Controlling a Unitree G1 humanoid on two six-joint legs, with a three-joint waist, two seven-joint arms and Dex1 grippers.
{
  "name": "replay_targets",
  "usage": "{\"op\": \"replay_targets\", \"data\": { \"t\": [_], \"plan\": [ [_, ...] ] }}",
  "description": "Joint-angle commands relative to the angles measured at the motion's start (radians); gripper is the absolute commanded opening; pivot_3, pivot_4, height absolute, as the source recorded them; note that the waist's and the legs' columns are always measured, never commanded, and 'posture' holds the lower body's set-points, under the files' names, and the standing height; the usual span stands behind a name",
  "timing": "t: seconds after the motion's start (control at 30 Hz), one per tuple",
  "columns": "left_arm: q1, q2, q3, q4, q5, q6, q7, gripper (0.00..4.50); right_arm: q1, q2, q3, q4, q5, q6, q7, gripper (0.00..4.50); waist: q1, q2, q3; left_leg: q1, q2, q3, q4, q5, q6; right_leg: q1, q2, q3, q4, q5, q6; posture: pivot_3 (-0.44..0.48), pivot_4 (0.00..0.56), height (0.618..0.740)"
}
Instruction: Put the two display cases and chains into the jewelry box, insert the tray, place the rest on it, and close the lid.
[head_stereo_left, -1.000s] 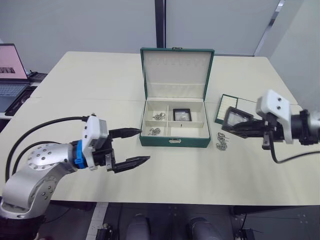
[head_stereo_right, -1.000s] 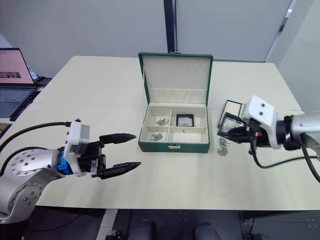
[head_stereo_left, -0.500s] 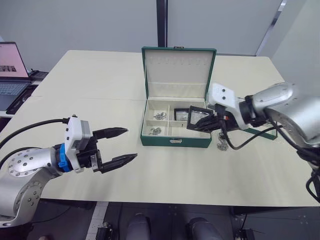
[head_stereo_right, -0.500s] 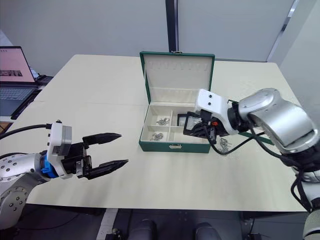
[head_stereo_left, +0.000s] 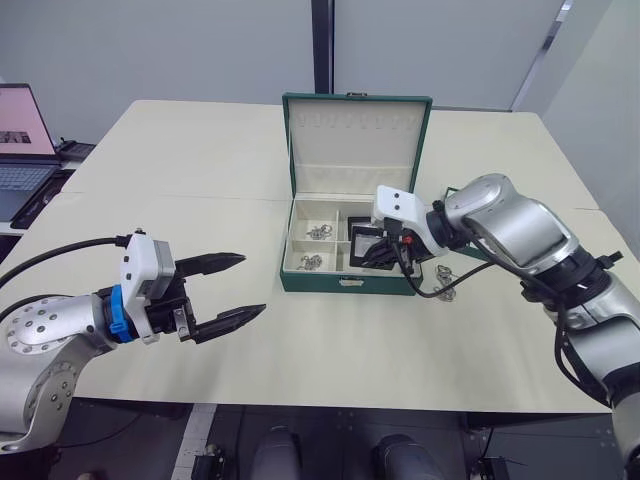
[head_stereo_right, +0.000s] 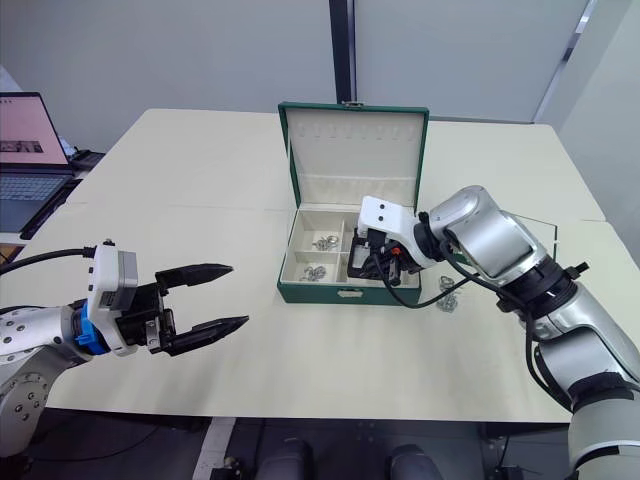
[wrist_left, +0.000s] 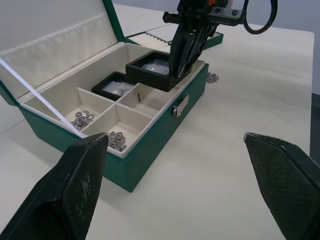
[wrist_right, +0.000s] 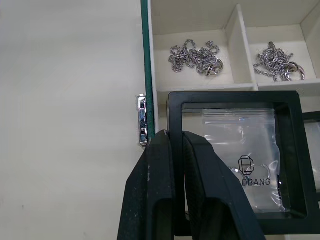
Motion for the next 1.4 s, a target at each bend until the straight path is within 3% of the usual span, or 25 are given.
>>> {"op": "replay_targets", "data": {
  "t": [0.03,0.63,0.7,1.0,1.13,1.3,1.4],
  "plan": [
    [0.009,0.01,0.032,-0.031,0.008,-0.025,0.008,4.5,-0.029,0.019,-0.011,0.032,-0.031,-0.044,0.031,0.02,0.0,0.0,0.0,0.0,0.0,0.0,0.0,0.0,0.0,0.0,0.0,0.0,0.0,0.0,0.0,0.0,0.15,0.74],
    [0.035,0.007,0.029,-0.054,0.008,-0.037,0.032,4.5,-0.024,0.074,-0.025,0.124,-0.119,-0.105,0.103,0.02,0.0,0.0,0.0,0.0,0.0,0.0,0.0,0.0,0.0,0.0,0.0,0.0,0.0,0.0,0.0,0.0,0.15,0.74],
    [0.035,0.007,0.029,-0.054,0.009,-0.038,0.033,4.5,-0.028,0.082,-0.033,0.135,-0.123,-0.114,0.097,0.73,0.0,0.0,0.0,0.0,0.0,0.0,0.0,0.0,0.0,0.0,0.0,0.0,0.0,0.0,0.0,0.0,0.15,0.74],
    [0.026,0.005,0.02,-0.05,0.014,-0.045,0.037,4.5,-0.056,0.106,-0.062,0.208,-0.155,-0.163,0.079,2.99,-0.001,0.0,0.0,0.0,0.0,0.0,0.0,0.0,0.0,0.0,0.0,0.0,0.0,0.0,0.0,0.0,0.15,0.74],
    [0.011,0.004,0.01,-0.044,0.017,-0.047,0.039,4.5,-0.079,0.124,-0.084,0.251,-0.166,-0.192,0.057,4.33,-0.001,0.0,0.0,0.0,0.0,0.0,0.0,0.0,0.0,0.0,0.0,0.0,0.0,0.0,0.0,0.0,0.15,0.74],
    [-0.003,0.0,0.005,-0.037,0.02,-0.049,0.041,4.5,-0.098,0.127,-0.17,0.258,-0.172,-0.215,-0.045,4.47,-0.001,0.0,0.0,0.0,0.0,0.001,0.0,0.0,0.0,0.0,0.0,0.001,0.0,0.0,0.0,0.0,0.15,0.74],
    [-0.002,-0.004,0.012,-0.033,0.017,-0.049,0.041,4.5,-0.023,0.059,-0.267,0.093,-0.132,-0.158,-0.07,4.47,0.004,0.0,0.0,0.0,0.0,0.002,-0.001,0.0,0.0,0.0,0.0,0.001,0.0,0.0,0.0,0.0,0.15,0.74]
  ]
}}
